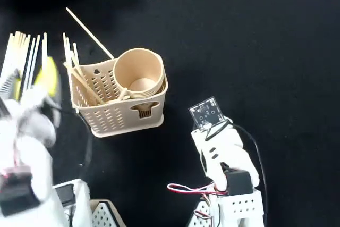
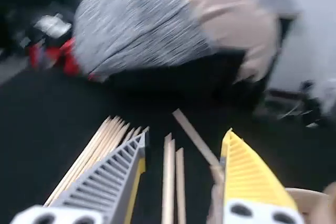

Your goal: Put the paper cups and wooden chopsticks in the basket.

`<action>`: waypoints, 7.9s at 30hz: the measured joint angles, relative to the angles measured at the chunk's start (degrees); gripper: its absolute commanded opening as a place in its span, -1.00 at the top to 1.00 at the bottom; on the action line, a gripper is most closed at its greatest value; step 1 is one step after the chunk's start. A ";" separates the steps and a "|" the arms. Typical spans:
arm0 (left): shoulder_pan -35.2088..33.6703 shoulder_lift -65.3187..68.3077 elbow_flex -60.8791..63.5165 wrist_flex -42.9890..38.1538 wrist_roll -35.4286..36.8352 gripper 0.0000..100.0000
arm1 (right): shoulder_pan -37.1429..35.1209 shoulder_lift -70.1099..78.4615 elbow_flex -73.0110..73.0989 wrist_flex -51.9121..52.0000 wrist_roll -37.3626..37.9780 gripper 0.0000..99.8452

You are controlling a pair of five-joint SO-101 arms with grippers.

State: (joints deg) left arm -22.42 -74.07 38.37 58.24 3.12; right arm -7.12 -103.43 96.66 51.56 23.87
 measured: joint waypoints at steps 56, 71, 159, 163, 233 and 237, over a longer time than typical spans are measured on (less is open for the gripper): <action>-11.08 149.80 -130.73 40.97 -28.75 0.94 | 0.00 0.00 0.00 0.00 0.00 0.98; -10.55 125.63 -115.78 42.55 -13.01 0.94 | 0.00 0.00 0.00 0.00 0.00 0.98; -16.53 108.75 -67.25 5.10 -21.54 0.58 | 0.00 0.00 0.00 0.00 0.00 0.98; -16.53 122.55 -81.14 4.57 -23.21 0.58 | 0.00 0.00 0.00 0.00 0.00 0.98; 8.35 64.26 -94.95 41.32 16.18 0.94 | 0.00 0.00 0.00 0.00 0.00 0.98; 11.69 61.63 -94.77 41.41 17.58 0.94 | 0.00 0.00 0.00 0.00 0.00 0.98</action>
State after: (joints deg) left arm -10.73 -12.44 -56.40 99.65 20.70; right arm -7.12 -103.43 96.66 51.56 23.87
